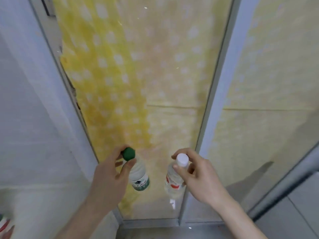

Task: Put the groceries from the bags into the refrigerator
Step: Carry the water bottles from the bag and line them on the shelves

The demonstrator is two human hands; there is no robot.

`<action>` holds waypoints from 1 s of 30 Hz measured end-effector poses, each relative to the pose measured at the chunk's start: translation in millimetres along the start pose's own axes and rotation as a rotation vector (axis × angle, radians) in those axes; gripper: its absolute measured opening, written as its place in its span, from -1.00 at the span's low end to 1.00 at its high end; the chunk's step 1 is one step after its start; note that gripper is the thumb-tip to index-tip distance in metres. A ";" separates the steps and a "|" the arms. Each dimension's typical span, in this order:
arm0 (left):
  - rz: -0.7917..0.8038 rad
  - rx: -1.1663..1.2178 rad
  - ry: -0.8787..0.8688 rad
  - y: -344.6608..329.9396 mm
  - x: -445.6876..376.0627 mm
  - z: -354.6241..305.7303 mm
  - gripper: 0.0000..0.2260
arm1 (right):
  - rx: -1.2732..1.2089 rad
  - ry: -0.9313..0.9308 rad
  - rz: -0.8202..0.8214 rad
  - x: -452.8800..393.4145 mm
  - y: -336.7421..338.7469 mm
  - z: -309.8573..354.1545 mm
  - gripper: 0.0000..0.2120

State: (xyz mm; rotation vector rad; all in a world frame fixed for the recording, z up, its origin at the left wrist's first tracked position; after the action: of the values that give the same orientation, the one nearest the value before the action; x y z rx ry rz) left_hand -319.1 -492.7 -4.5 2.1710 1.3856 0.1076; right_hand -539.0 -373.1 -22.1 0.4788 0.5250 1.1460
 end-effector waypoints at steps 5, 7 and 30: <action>0.141 0.039 -0.126 -99.8 -28.1 -65.5 -0.75 | 0.010 -0.102 -0.137 30.1 94.6 -56.3 -0.84; 0.198 0.080 -0.174 -138.2 -35.7 -92.1 -0.75 | 0.020 -0.140 -0.201 47.3 130.6 -75.0 -0.84; 0.964 0.393 -0.659 -493.3 -53.5 -361.9 -0.86 | 0.203 -0.619 -0.977 239.4 378.6 -154.3 -0.82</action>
State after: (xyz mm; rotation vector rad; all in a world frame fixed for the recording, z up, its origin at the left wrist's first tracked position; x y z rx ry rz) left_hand -872.5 -236.8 69.7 2.6491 -0.0631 -0.5163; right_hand -830.7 -6.9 51.2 0.6156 0.2592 -0.0127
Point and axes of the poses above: each hand's wrist, its own x-axis away from the middle knuckle, its own y-axis out of the back of the hand, z = x × y, the point moved 9 cm from there along -x, towards the middle knuckle, and after that the axes turned 6 degrees about z, right-handed, at the moved point
